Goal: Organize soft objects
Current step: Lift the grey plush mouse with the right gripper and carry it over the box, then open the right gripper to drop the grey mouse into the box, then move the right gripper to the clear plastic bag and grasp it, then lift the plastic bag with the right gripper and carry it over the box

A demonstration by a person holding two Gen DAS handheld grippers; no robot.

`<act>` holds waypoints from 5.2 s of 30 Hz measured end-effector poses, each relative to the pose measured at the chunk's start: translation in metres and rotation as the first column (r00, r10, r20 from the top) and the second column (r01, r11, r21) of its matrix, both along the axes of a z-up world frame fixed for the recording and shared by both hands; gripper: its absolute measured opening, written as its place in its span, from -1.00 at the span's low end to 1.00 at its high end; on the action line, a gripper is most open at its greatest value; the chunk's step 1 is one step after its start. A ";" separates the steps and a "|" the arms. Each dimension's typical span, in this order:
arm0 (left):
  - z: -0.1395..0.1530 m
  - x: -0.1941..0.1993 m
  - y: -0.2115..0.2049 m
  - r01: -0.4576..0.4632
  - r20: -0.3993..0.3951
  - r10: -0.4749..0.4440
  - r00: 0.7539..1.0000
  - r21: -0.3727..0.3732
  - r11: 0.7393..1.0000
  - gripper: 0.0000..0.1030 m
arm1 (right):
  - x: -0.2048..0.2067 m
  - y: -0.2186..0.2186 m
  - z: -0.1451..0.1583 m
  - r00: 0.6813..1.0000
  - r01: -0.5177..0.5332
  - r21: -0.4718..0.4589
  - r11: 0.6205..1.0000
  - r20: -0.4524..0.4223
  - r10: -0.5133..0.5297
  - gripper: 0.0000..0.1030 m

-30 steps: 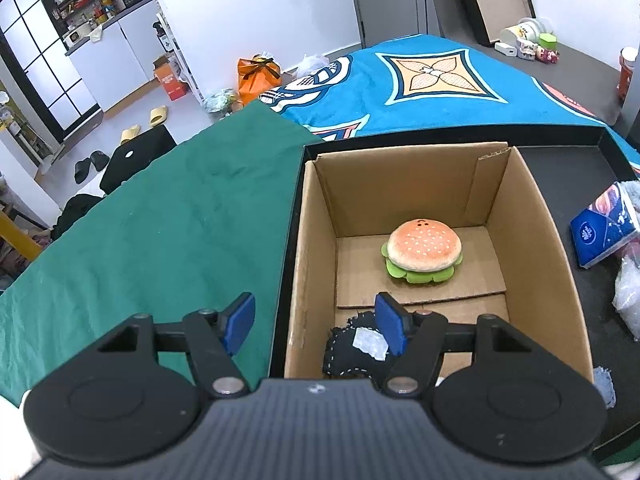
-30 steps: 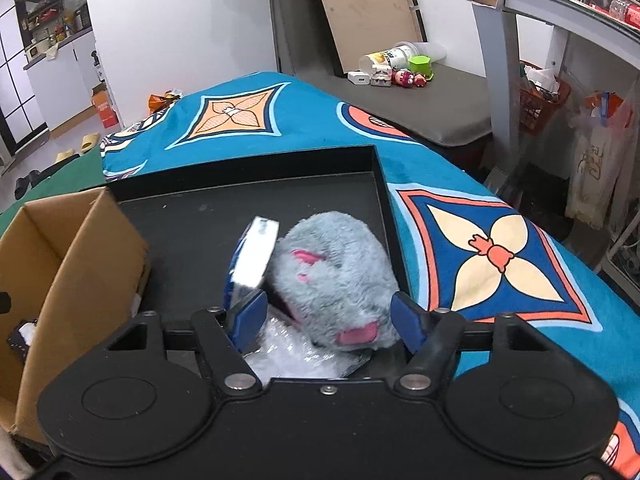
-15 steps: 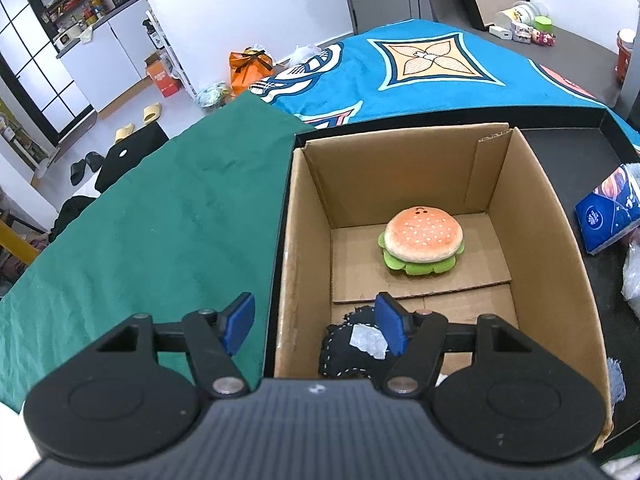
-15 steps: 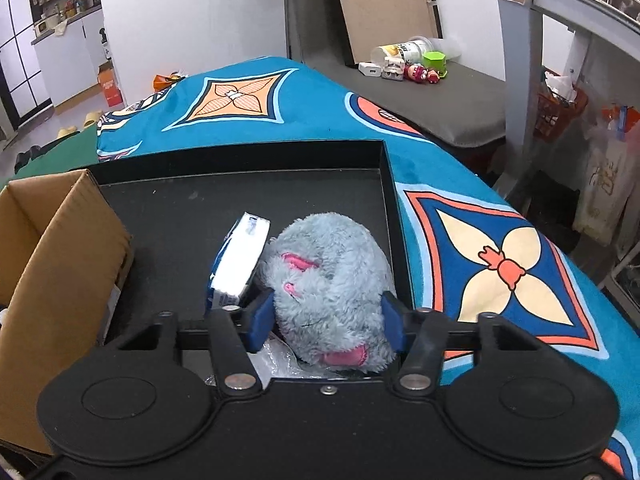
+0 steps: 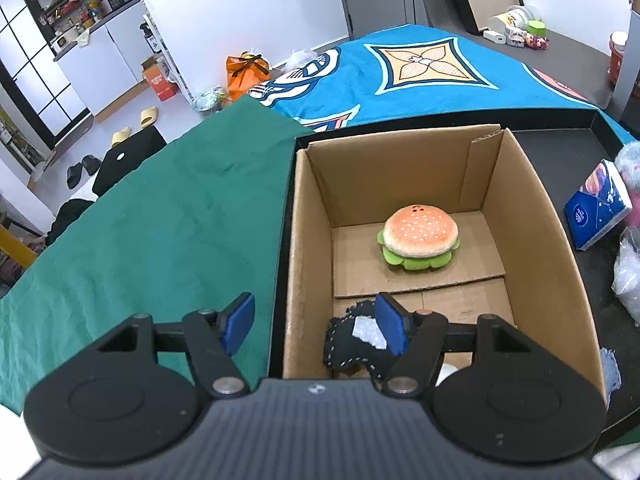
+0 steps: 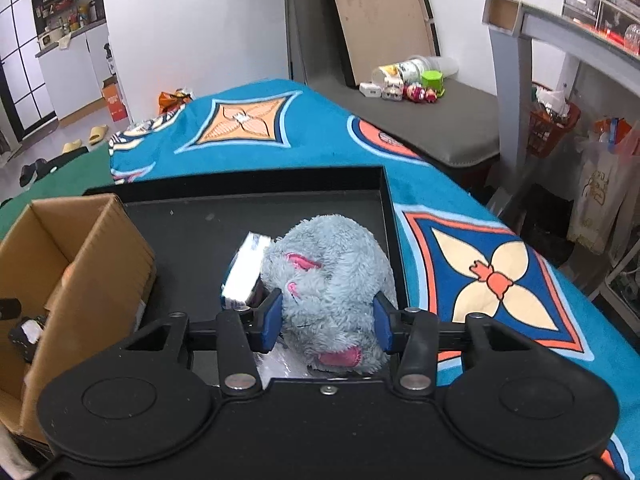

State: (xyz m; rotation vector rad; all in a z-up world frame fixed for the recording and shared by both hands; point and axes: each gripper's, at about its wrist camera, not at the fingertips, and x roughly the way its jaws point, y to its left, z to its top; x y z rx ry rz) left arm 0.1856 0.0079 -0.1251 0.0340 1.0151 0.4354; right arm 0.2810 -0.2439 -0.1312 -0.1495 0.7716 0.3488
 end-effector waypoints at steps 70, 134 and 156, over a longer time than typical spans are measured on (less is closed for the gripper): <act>-0.001 -0.049 0.039 0.003 0.042 0.009 0.999 -0.291 0.957 -0.80 | -0.081 0.124 0.048 0.972 -0.217 0.016 0.976 0.098 0.215 0.60; 0.004 -0.017 0.003 0.016 0.015 -0.015 1.000 -0.021 1.000 0.08 | -0.030 0.007 -0.024 0.993 0.048 -0.043 0.998 -0.107 -0.052 -0.45; 0.009 -0.033 0.019 0.033 0.063 -0.026 0.998 -0.111 0.993 0.01 | -0.039 0.047 0.023 1.000 -0.017 -0.011 1.000 0.017 0.018 -0.45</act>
